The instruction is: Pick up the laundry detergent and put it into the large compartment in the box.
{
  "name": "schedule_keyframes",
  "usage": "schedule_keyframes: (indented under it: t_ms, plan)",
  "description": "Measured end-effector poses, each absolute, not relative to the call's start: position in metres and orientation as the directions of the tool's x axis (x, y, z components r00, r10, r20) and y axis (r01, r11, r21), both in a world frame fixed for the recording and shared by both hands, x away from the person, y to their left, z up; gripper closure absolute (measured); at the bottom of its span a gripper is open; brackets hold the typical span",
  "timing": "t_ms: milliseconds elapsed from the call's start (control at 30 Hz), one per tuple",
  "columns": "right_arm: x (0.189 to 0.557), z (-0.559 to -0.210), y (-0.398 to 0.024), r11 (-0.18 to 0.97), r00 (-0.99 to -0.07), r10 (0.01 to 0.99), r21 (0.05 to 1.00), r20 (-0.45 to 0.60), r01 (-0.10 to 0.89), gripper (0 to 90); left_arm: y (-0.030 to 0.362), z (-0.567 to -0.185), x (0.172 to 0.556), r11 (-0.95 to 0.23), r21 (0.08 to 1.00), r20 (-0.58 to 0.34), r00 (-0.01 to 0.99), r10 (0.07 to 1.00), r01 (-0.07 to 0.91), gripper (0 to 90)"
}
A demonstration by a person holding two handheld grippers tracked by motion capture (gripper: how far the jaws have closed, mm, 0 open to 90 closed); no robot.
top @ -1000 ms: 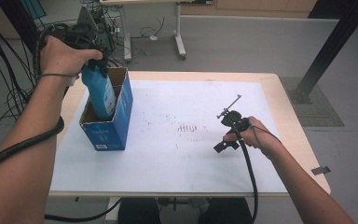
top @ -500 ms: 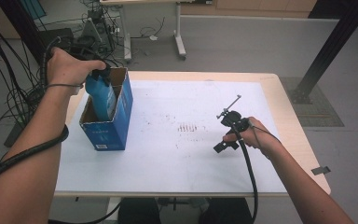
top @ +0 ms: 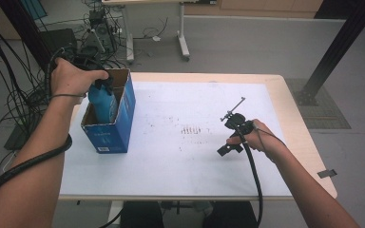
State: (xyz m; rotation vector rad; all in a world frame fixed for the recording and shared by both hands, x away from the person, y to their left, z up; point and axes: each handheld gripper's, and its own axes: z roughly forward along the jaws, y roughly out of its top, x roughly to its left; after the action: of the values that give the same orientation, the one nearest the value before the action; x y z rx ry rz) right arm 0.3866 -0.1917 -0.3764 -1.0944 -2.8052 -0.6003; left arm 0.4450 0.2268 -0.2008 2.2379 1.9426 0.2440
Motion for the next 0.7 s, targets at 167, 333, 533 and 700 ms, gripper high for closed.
schedule_keyframes:
  t_ms: [167, 333, 533, 700]
  plan:
    - [0.386, -0.378, -0.192, 0.668, -0.741, 0.638, 0.329, 0.208, 0.668, 11.4, 0.228, -0.207, 0.445, -0.136, 0.222, 0.016, 0.136, 0.991, 0.965, 37.8]
    - [0.386, -0.378, -0.192, 0.668, -0.741, 0.639, 0.328, 0.207, 0.668, 11.4, 0.228, -0.216, 0.445, -0.133, 0.211, 0.012, 0.134, 0.991, 0.968, 37.8]
    - [0.386, -0.378, -0.192, 0.667, -0.74, 0.64, 0.329, 0.206, 0.668, 11.4, 0.228, -0.222, 0.445, -0.127, 0.207, 0.01, 0.128, 0.992, 0.97, 37.8]
    - [0.386, -0.379, -0.192, 0.666, -0.74, 0.639, 0.331, 0.208, 0.668, 11.4, 0.229, -0.229, 0.445, -0.125, 0.2, 0.008, 0.126, 0.992, 0.972, 37.8]
